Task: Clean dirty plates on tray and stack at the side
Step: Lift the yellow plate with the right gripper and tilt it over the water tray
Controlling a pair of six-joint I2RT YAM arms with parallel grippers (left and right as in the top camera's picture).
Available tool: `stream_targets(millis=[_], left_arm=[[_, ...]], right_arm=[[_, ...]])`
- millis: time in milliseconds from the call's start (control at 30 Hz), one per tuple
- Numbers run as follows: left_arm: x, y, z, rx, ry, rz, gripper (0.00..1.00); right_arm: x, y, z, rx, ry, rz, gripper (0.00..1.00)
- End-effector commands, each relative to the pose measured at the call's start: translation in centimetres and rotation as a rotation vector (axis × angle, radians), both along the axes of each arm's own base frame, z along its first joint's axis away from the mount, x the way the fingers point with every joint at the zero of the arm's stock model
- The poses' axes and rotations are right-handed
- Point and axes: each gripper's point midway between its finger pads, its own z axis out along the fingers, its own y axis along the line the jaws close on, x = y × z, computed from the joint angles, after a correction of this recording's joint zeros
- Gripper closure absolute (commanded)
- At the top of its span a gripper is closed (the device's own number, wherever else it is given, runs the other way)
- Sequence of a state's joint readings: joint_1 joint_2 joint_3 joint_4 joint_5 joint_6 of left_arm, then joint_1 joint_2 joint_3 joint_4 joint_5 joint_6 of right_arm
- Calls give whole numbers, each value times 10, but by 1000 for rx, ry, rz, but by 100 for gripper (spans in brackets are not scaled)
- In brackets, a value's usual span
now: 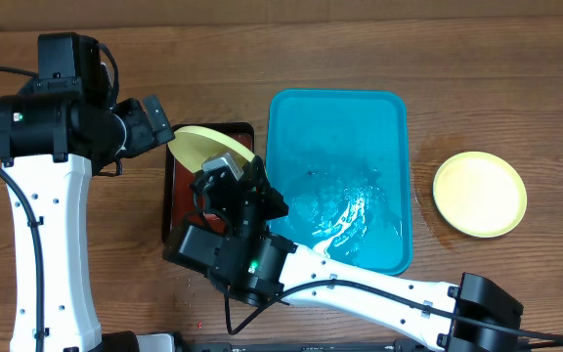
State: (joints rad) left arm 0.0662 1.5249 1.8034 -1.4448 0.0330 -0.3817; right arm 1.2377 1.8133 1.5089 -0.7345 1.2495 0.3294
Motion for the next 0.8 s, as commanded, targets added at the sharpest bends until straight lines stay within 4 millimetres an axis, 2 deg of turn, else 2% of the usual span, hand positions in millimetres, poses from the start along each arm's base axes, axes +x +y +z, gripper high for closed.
stream_targets(millis=[0, 767], left_arm=[[-1, 2, 9, 21, -28, -16, 0], [-1, 2, 9, 21, -28, -16, 0]], right_arm=[[0, -3, 16, 38, -39, -19, 96], [2, -1, 11, 48, -9, -7, 96]])
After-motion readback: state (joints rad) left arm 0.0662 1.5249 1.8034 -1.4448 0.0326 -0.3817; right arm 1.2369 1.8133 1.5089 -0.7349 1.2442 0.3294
